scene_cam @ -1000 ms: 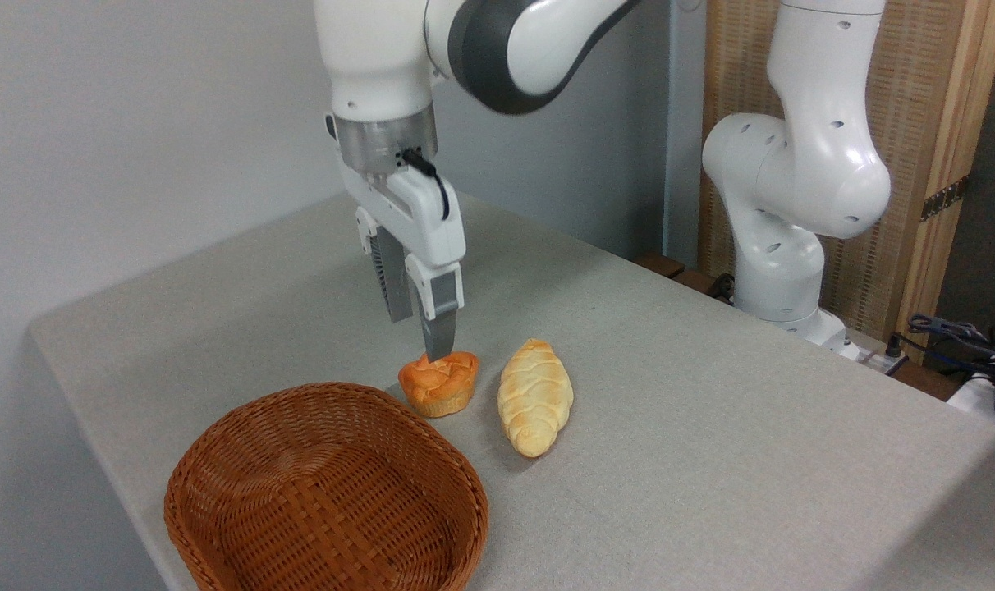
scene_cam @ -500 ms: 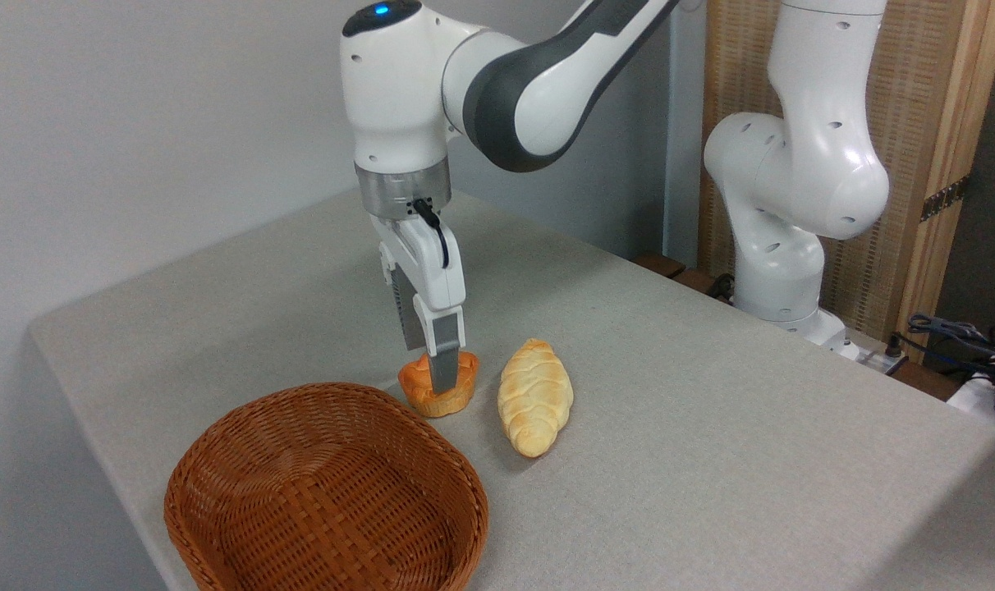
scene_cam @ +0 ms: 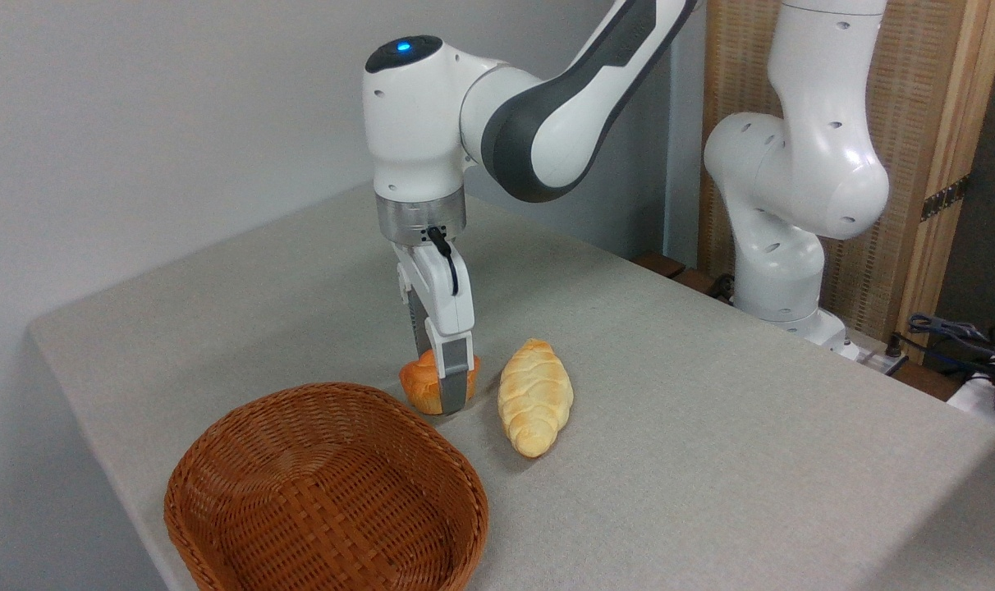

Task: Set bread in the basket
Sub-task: 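Close the gripper fingers around the orange round bun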

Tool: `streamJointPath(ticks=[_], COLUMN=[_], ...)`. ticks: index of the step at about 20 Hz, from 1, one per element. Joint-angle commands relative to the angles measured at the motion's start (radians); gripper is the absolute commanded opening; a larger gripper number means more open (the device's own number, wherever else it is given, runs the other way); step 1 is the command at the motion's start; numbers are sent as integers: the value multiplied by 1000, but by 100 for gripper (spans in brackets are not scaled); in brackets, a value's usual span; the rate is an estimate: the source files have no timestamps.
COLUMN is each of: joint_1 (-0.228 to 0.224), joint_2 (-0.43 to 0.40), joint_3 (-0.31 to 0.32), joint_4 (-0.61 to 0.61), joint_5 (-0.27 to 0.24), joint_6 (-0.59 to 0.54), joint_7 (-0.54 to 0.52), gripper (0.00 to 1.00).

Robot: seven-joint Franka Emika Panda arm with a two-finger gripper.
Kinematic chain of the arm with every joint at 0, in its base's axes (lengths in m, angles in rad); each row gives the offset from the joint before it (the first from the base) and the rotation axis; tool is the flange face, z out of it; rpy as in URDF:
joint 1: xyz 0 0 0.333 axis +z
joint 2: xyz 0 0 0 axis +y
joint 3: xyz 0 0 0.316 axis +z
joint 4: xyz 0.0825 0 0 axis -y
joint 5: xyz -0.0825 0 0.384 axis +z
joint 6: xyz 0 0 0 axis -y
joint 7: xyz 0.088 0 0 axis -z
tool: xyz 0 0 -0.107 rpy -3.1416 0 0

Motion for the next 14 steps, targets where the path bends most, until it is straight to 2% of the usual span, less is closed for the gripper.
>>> streamJointPath(ticks=[1,11,14], joint_1=[-3,-3,-3], joint_2=[-17,-17,-28], joint_3=[4,4,2], joint_4=[-24,-24,-17], joint_5=[12,12,9], joint_6=[23,21,-50], joint_7=[17,18,4], gripper=[38,38,38])
